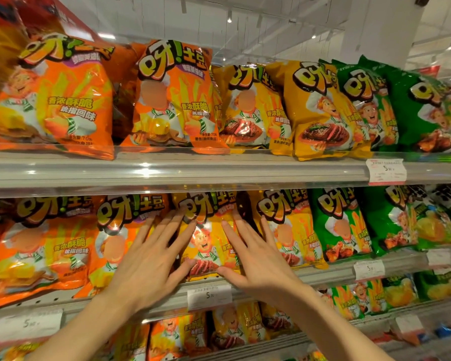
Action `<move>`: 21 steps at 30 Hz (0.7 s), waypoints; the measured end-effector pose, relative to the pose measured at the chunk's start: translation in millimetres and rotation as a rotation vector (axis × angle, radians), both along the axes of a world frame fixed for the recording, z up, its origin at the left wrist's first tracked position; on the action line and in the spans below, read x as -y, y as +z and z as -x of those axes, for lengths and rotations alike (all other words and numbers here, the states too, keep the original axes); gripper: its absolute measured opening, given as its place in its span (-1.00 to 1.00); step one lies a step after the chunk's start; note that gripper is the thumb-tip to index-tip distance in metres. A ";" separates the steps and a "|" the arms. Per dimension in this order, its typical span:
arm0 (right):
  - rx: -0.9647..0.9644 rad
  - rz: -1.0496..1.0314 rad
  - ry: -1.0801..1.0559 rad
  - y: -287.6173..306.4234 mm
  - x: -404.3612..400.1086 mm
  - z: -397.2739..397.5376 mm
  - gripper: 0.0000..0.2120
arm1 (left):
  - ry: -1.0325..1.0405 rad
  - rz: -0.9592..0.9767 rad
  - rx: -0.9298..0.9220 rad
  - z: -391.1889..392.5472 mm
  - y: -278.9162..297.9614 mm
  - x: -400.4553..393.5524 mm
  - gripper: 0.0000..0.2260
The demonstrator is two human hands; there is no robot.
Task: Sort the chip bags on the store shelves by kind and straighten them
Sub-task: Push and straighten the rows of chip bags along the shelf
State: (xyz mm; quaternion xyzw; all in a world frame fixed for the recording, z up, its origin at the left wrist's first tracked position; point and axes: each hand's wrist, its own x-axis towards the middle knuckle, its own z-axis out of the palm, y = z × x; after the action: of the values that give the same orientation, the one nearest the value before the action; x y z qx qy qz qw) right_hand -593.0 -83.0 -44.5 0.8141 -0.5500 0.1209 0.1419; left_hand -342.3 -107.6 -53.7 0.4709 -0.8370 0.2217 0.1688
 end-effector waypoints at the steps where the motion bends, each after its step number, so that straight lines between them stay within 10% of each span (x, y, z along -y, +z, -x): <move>1: 0.005 0.011 -0.004 1.9 -1.7 -2.1 -0.18 | 0.006 0.004 0.010 0.6 0.0 -0.1 -0.39; 21: 0.394 -0.012 -0.042 -33.8 -4.0 -19.5 -0.28 | 0.121 -0.011 -0.262 -0.9 -0.4 -19.2 -0.40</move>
State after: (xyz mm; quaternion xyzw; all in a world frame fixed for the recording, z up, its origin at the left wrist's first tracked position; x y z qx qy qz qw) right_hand -573.4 -79.0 -78.3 0.7639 -0.5847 0.2716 0.0294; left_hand -341.4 -88.3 -54.1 0.5464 -0.7790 0.1637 0.2604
